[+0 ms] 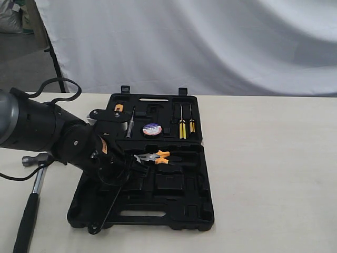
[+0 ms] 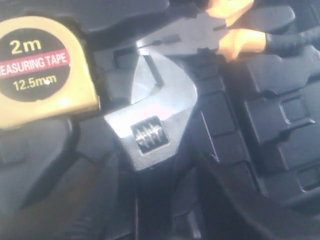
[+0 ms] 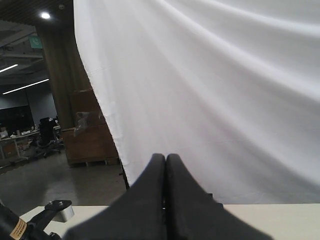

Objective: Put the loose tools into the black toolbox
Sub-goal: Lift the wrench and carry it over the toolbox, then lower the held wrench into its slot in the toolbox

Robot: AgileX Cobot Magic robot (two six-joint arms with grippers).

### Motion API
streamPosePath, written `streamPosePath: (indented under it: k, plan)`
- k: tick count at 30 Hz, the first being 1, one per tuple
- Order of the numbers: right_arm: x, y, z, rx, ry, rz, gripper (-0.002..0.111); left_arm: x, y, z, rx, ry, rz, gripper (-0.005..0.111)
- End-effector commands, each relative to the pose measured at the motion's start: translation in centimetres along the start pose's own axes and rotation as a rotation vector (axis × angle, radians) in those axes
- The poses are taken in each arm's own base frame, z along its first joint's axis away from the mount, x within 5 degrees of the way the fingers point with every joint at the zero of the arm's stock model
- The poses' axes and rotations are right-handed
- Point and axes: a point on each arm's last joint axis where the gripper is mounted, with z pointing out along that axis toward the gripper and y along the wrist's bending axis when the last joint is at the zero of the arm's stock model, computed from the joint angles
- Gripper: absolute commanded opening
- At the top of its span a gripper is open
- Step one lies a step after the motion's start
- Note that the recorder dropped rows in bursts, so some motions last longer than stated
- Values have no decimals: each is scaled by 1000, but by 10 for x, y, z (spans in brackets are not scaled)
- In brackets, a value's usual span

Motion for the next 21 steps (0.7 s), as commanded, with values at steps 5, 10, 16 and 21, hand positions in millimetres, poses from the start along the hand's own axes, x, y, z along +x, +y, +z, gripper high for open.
streamPosePath:
  k: [5,10,16,21]
  plan:
    - [0,0,-1,-3,-6,-14,0,-17,-5,-9,-4,23,117,74]
    - [0,0,-1,-3,-6,-14,0,-35,-9,-24,-16,109,307,77]
    - [0,0,-1,-2,-9,-14,0,-36,-9,-35,46,252,975,71]
    - [0,0,-1,-2,-9,-14,0,-31,-3,-37,108,345,1470,68]
